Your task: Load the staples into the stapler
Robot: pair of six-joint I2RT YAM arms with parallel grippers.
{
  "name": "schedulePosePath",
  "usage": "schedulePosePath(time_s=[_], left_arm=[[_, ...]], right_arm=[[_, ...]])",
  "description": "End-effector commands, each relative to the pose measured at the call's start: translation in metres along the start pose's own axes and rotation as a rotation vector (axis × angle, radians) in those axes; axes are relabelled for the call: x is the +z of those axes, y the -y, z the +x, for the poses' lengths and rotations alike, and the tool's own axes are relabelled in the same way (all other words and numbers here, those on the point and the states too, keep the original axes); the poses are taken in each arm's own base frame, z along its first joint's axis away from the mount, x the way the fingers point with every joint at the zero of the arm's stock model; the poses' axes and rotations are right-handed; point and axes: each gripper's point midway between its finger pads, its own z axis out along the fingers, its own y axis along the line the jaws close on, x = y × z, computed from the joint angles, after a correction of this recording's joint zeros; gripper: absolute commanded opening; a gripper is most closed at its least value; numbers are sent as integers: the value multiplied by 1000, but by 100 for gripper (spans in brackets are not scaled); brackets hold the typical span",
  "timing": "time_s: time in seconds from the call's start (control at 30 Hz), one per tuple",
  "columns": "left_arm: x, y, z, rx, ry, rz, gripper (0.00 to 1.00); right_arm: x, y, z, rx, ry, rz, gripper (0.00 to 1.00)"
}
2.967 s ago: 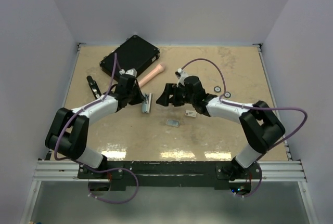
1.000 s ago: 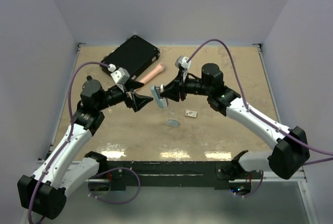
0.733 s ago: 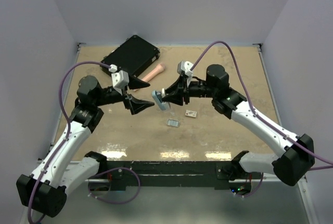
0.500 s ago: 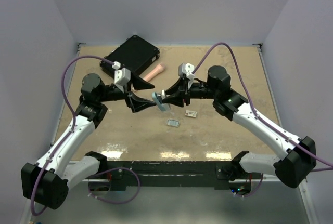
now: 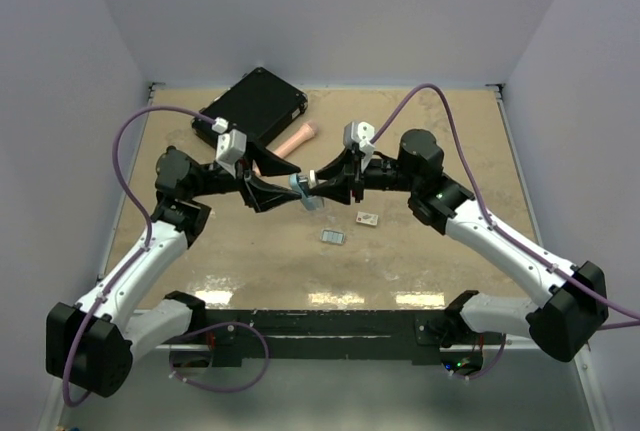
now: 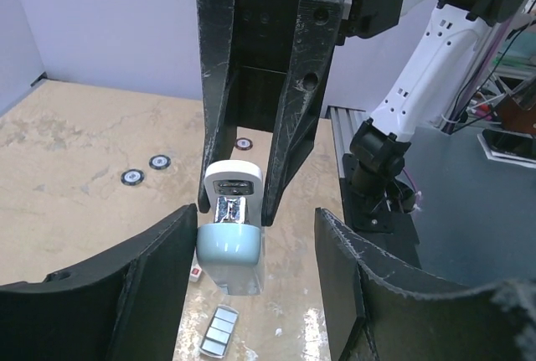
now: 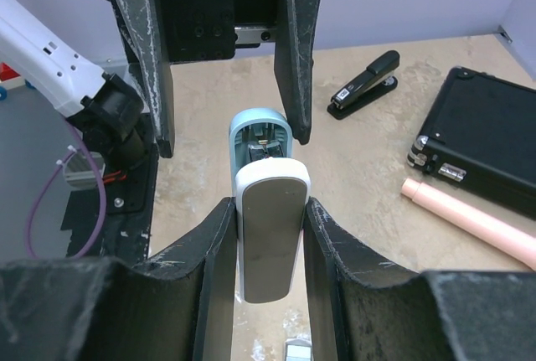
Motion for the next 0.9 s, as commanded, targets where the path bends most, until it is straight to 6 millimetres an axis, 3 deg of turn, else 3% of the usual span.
schedulePosePath(time_s=[0.0, 0.17, 0.27, 0.37, 0.4, 0.43, 0.5, 0.53, 0.63, 0.87], left_arm=[[1, -4, 1, 17, 22, -10, 62], [2, -7, 5, 0, 16, -13, 59], [3, -9, 3, -1, 23, -20, 47], [3, -11, -1, 4, 26, -23, 25], [4, -11, -1, 5, 26, -23, 13], [3, -11, -1, 6, 23, -23, 8], [3, -14, 0, 12, 1, -32, 0], [3, -14, 0, 16, -9, -33, 0], [2, -18, 4, 24, -54, -52, 0], [-1, -19, 5, 37, -93, -75, 0]], right_arm=[[-2, 0, -29, -76, 92, 18, 0], [-1, -2, -30, -54, 107, 15, 0], [0, 0, -28, -50, 103, 15, 0], [1, 0, -24, -39, 89, 4, 1], [3, 0, -20, -35, 77, 0, 6], [3, 1, -23, -38, 72, 2, 19], [4, 2, -16, -19, 36, 1, 34], [5, 4, -20, -40, 33, 1, 46], [5, 6, -22, -42, 18, 8, 56], [12, 4, -19, 9, -20, -42, 59]])
